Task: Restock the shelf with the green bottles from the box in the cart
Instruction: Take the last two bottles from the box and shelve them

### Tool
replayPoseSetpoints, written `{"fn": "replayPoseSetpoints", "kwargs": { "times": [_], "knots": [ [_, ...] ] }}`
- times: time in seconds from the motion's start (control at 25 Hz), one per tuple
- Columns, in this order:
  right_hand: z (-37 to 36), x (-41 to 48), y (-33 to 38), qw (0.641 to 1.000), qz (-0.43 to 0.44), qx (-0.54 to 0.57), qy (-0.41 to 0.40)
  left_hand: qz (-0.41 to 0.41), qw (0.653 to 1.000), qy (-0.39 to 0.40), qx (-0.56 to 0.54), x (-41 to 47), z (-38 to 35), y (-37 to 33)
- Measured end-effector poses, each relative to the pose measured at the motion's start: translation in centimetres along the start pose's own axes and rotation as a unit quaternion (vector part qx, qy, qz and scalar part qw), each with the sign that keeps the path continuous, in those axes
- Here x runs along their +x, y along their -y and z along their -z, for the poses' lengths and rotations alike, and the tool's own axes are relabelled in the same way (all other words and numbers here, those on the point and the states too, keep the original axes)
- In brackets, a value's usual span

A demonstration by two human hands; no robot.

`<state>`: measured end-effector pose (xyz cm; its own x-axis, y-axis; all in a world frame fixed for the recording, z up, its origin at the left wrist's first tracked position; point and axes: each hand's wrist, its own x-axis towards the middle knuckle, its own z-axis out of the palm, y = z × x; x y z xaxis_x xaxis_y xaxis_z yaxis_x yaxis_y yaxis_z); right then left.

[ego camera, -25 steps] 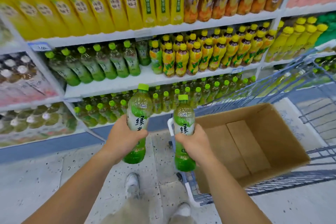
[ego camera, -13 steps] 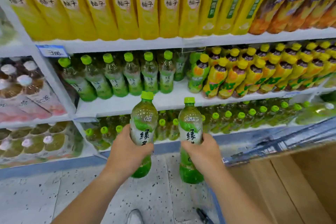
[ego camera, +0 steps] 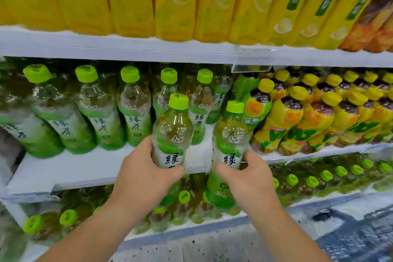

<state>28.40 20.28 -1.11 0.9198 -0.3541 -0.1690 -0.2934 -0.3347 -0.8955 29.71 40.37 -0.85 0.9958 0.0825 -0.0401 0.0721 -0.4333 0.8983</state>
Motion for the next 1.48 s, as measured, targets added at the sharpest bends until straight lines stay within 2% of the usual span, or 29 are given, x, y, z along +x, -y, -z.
{"fn": "replayPoseSetpoints", "kwargs": {
  "times": [0.32,0.56,0.68,0.8,0.88,1.04,1.24,1.48],
  "knots": [
    [-0.9,5.7,0.1,0.994,0.08,0.033,-0.06,-0.054,0.994,-0.08,0.053,3.9,-1.7,-0.1],
    [-1.9,6.6,-0.9,0.99,0.133,0.001,-0.051,-0.096,0.988,-0.113,0.032,3.7,-2.9,0.7],
    [-2.4,6.9,-1.7,0.992,0.121,-0.015,-0.041,-0.094,0.99,-0.101,0.024,3.7,-3.1,1.8],
    [-3.1,6.1,-3.5,0.991,0.084,-0.08,-0.073,-0.08,0.993,-0.08,0.023,3.6,-3.1,2.9],
    [-3.7,5.5,-4.6,0.991,0.06,-0.064,-0.104,-0.058,0.995,-0.07,0.052,3.4,-3.2,4.0],
    [-5.2,7.1,-4.8,0.988,0.079,-0.073,-0.113,-0.065,0.993,-0.057,0.077,3.6,-2.8,5.4],
    [-5.9,8.7,-4.7,0.985,0.079,-0.069,-0.14,-0.032,0.996,-0.018,0.085,4.2,-2.2,6.6],
    [-6.9,9.7,-4.6,0.974,-0.043,0.015,-0.22,-0.029,0.997,-0.021,0.072,4.3,-2.1,6.7]
  ]
}}
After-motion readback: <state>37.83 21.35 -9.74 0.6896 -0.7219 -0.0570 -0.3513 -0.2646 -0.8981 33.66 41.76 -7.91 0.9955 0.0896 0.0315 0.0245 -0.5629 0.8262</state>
